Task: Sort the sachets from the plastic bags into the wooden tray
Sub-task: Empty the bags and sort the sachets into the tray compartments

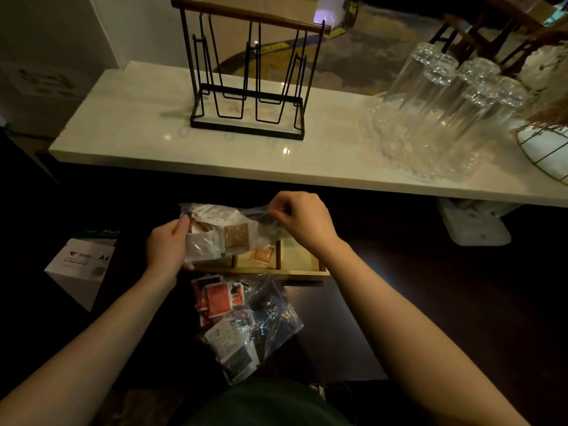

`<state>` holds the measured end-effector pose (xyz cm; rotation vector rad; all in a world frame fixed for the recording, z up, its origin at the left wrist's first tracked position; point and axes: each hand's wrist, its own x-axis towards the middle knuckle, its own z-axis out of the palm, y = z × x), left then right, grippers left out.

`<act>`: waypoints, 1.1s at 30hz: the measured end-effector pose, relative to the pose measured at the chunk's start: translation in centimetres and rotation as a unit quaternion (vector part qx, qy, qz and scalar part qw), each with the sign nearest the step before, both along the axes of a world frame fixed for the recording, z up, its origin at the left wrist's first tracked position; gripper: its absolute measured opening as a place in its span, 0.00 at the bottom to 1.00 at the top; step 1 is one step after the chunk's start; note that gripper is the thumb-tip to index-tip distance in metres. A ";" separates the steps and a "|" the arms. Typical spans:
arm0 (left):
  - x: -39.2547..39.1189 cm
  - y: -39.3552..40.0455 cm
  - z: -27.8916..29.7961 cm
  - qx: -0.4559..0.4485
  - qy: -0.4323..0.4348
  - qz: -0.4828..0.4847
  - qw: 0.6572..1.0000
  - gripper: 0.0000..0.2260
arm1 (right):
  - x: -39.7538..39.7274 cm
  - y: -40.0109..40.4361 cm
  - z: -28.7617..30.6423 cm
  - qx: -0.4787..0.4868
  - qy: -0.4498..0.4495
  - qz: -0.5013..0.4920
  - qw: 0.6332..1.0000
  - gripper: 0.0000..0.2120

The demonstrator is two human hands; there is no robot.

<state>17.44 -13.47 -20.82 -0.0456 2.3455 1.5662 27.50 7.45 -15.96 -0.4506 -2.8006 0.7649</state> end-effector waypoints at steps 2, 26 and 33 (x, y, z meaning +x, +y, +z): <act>-0.8 -0.2 0.5 -0.071 0.069 -0.026 0.995 0.17 | -0.3 0.4 -1.6 -0.055 -0.014 0.005 0.998 0.05; -1.9 1.1 6.7 -0.153 0.323 -0.101 0.928 0.14 | -0.6 0.5 -5.7 -0.371 -0.054 -0.043 0.926 0.07; -1.7 2.2 7.5 -0.143 0.329 -0.108 0.927 0.15 | -0.3 1.1 -5.8 -0.400 -0.050 -0.044 0.914 0.09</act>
